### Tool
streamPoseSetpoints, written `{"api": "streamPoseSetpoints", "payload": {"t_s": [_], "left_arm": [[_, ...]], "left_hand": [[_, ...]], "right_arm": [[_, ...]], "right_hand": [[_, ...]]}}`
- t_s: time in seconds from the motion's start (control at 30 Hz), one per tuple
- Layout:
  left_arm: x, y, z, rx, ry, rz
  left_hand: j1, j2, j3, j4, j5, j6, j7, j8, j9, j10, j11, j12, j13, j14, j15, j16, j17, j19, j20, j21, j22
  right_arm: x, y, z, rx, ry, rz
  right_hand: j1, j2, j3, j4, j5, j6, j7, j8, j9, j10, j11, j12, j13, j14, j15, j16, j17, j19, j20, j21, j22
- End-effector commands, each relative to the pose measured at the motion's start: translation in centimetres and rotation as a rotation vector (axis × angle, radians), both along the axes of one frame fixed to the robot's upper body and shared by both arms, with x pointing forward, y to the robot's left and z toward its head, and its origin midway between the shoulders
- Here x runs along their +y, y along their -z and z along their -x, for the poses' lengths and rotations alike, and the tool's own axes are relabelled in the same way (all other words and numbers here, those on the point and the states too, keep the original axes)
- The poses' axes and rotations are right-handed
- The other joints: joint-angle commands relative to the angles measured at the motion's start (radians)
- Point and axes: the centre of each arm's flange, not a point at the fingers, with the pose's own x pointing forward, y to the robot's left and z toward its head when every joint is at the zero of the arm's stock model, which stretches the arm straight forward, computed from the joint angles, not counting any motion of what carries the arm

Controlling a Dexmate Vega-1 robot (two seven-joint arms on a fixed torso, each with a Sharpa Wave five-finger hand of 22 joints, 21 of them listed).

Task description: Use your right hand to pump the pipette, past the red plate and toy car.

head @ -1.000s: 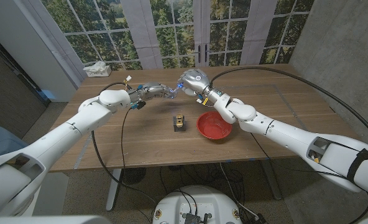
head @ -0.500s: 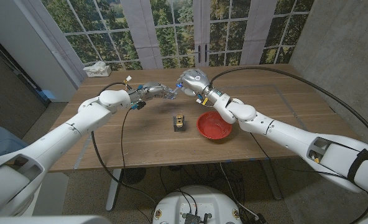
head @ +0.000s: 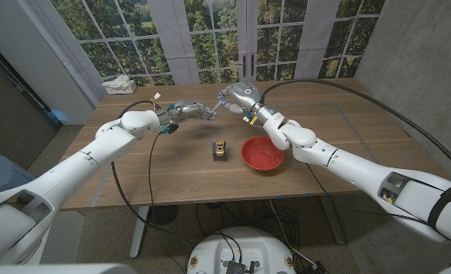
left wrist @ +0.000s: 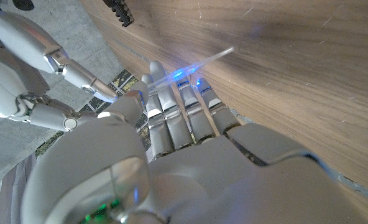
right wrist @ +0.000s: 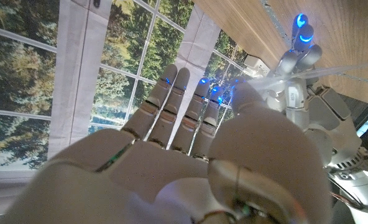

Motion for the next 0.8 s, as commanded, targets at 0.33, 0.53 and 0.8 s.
{"api": "streamPoseSetpoints", "payload": {"t_s": [0.33,0.53,0.8], "left_arm": [[0.0,-0.1,0.0,-0.023,-0.009,0.043],[-0.2,-0.3,-0.1,-0.027,-0.007,0.048],[-0.4,-0.7,-0.2,-0.028,-0.003,0.05]], "left_hand": [[0.004,0.002,0.005,0.002,-0.006,0.021,0.011,0.002,0.006,0.029,-0.041,-0.011,0.003,0.016,-0.124,-0.001,0.004,0.011,0.0,0.007,0.005],[0.003,0.0,0.004,0.001,-0.007,0.022,0.008,0.001,0.006,0.03,-0.04,-0.012,0.003,0.016,-0.123,-0.001,0.004,0.013,0.001,0.007,0.006],[0.003,-0.002,0.002,0.001,-0.007,0.024,0.006,-0.001,0.007,0.034,-0.039,-0.013,0.004,0.017,-0.12,-0.002,0.005,0.015,0.001,0.007,0.006]], "right_arm": [[-4.4,-2.0,-2.0,0.56,-0.09,-0.267],[-4.2,-2.3,-2.5,0.645,-0.111,-0.262],[-4.4,-2.9,-3.1,0.823,-0.216,-0.279]], "right_hand": [[-0.056,0.004,-0.013,0.004,0.012,0.024,0.044,0.004,-0.001,-0.019,0.028,-0.018,0.004,-0.037,-0.129,-0.007,0.024,-0.032,0.027,0.007,0.0],[-0.072,-0.007,-0.025,-0.003,0.014,0.034,0.06,0.004,-0.001,-0.038,0.048,-0.028,0.008,-0.066,-0.103,-0.007,0.039,-0.06,0.045,0.0,0.0],[-0.077,-0.026,-0.039,-0.024,0.015,0.003,0.077,-0.012,0.0,-0.102,0.065,-0.055,0.013,-0.138,-0.076,-0.022,0.055,-0.092,0.069,-0.005,0.0]]}}
